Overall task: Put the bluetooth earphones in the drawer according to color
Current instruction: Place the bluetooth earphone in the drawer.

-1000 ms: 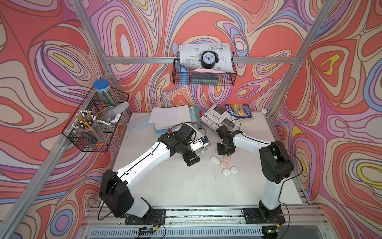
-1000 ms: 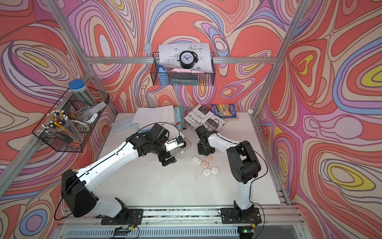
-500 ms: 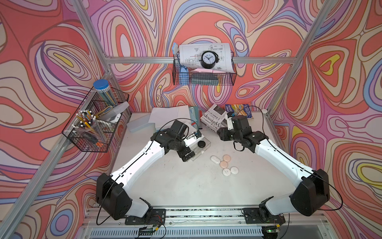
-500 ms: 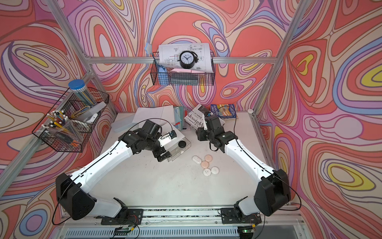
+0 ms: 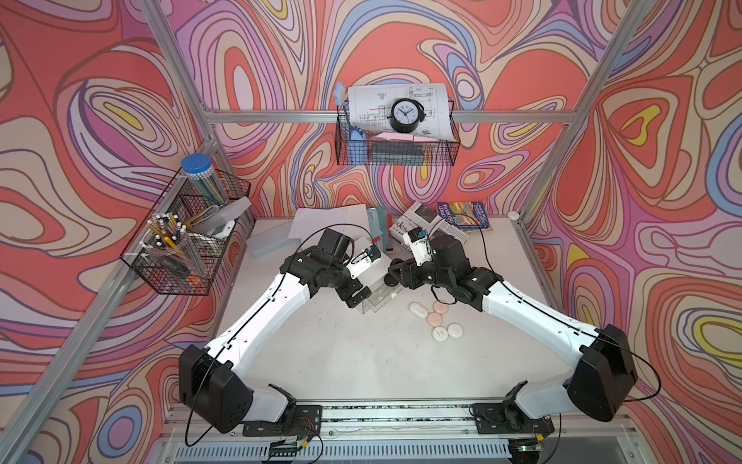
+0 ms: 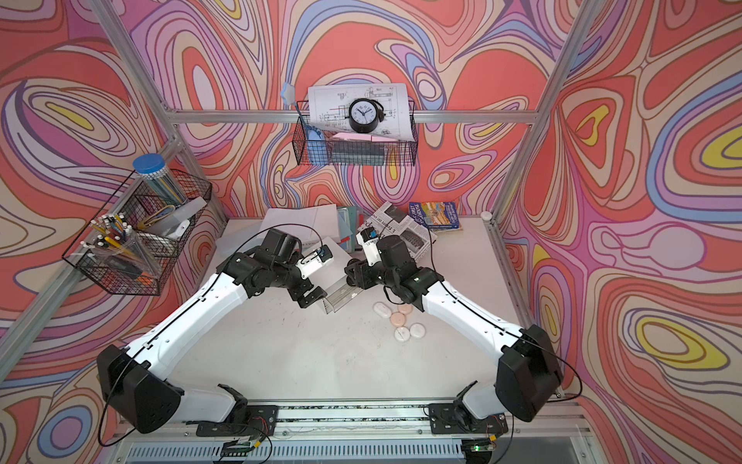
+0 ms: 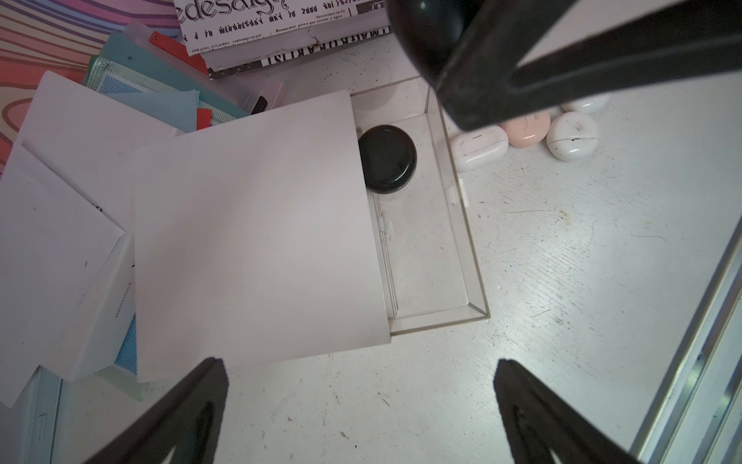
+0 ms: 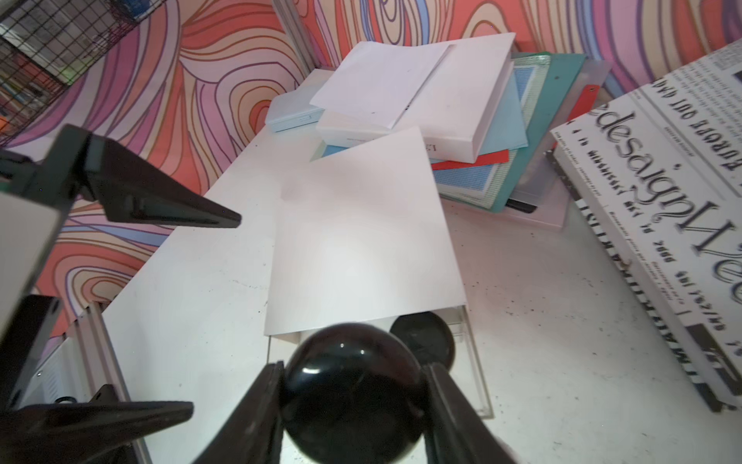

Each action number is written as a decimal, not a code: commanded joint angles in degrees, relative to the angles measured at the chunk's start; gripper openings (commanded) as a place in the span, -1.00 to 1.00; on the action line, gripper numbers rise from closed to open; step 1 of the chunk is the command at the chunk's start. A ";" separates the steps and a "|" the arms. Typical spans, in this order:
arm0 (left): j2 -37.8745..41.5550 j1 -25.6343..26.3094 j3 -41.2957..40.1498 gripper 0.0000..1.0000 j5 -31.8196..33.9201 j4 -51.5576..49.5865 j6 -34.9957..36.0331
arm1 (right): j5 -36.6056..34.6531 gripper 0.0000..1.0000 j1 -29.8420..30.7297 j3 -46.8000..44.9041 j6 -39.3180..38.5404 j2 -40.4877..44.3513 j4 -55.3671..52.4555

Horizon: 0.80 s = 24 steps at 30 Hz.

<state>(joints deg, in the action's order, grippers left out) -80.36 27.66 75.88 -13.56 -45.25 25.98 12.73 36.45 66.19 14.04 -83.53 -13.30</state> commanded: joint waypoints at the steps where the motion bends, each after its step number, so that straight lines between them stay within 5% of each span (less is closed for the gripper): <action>1: 0.55 -0.78 0.06 0.98 -1.65 -0.79 0.39 | 3.44 -1.00 0.38 -0.44 0.79 -1.56 4.40; 24: -0.71 -1.64 1.23 0.97 -1.87 -0.60 -0.93 | 10.01 -1.00 1.59 -2.30 4.85 -8.41 9.87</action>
<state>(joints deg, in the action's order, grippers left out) -81.60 26.30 75.92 -14.87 -45.45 25.76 21.58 37.50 64.49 18.39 -91.29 -4.80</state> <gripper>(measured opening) 0.988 0.514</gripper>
